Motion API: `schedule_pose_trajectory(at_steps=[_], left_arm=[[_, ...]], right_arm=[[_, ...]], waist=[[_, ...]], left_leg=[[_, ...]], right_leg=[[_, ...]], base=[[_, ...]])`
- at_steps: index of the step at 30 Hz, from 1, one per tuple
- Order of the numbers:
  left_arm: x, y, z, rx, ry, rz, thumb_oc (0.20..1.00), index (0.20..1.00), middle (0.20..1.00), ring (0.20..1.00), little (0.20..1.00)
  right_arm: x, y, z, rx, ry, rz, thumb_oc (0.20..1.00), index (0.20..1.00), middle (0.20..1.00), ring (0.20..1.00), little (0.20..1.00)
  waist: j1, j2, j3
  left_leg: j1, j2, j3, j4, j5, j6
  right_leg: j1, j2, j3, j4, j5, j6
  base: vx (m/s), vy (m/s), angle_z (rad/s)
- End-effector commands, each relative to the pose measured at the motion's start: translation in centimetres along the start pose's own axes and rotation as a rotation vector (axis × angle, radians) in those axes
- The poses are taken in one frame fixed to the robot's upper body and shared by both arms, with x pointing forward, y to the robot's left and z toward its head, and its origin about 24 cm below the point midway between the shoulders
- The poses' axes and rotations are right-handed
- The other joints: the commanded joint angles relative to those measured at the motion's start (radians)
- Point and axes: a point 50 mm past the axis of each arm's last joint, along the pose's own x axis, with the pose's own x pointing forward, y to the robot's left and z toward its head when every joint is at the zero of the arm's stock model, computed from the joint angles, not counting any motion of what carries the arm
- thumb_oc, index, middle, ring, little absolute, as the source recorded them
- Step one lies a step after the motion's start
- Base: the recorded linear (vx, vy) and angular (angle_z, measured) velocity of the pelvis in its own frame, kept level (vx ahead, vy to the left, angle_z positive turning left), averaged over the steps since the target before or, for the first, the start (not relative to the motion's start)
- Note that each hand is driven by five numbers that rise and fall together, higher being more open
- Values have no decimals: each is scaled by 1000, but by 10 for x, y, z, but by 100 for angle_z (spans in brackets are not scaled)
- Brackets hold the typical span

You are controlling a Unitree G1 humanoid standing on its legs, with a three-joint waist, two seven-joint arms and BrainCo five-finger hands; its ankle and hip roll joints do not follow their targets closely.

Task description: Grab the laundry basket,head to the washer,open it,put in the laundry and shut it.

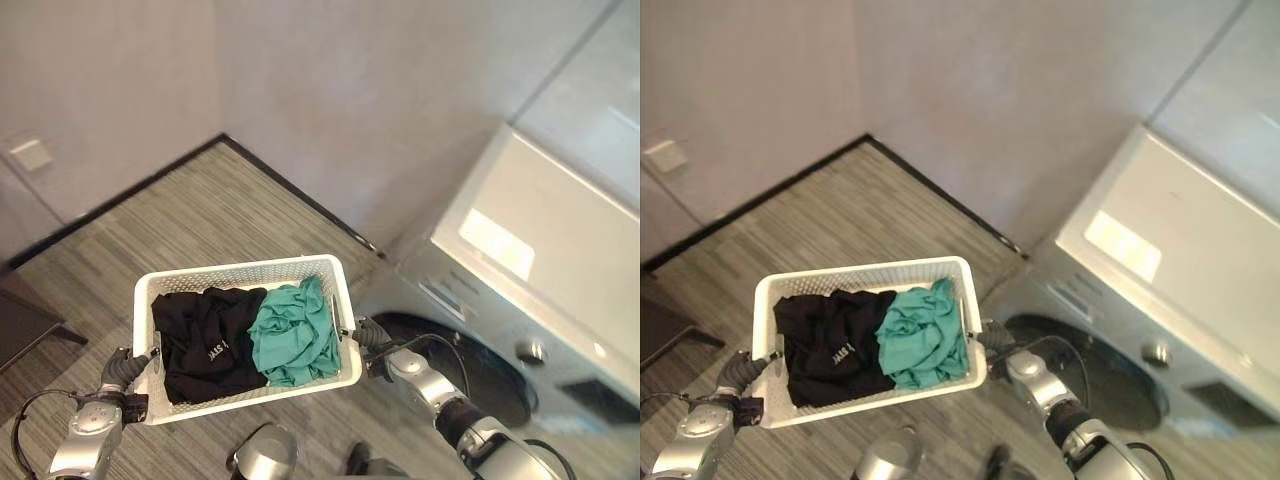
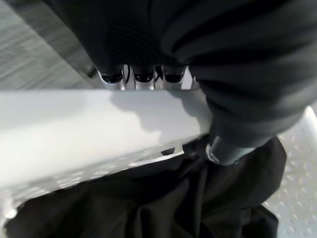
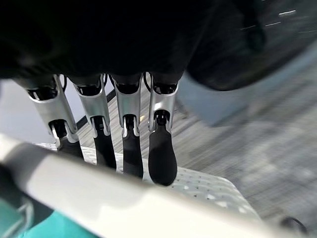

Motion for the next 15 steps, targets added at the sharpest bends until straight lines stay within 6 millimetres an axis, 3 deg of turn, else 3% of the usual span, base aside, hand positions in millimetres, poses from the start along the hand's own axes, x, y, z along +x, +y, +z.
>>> schedule_pose_trajectory(at_steps=[1,3,4,6,10,15], left_arm=[[12,-7,41,13,-156,-44,200,200,200,200,200],[14,-15,45,11,-167,-68,200,200,200,200,200],[16,-20,47,5,-173,-80,200,200,200,200,200],[16,-24,49,-2,-182,-88,200,200,200,200,200],[12,-20,45,-37,-182,-69,200,200,200,200,200],[9,-17,41,-42,-172,-63,200,200,200,200,200]], right_arm=[[-6,-20,61,180,-322,8,200,200,200,200,200],[-8,-28,63,185,-330,-16,200,200,200,200,200],[-8,-29,62,190,-330,-21,200,200,200,200,200],[-6,-27,67,189,-342,-24,200,200,200,200,200],[-5,-20,69,191,-350,-7,200,200,200,200,200],[-3,-9,63,161,-317,46,200,200,200,200,200]], waist=[[-26,17,-7],[-44,12,-19],[-46,12,-15],[-52,19,-27],[-42,39,-42],[-28,51,-53]], left_leg=[[-41,130,-71,-228,232,-24],[-46,175,-56,-286,219,-40],[-61,167,-67,-288,241,-46],[-67,180,-56,-303,233,-46],[-81,174,-34,-323,267,-51],[-90,169,-28,-329,273,-56]], right_leg=[[78,-8,-26,-26,-28,161],[88,5,-91,-59,-56,158],[82,-5,-107,-66,-37,155],[88,11,-99,-81,-52,155],[81,7,-67,-110,-42,144],[85,-2,-75,-131,-49,144]], base=[[126,-210,52],[144,-221,106],[69,-165,107],[3,-80,25],[-50,-2,-56],[-19,14,-23]])
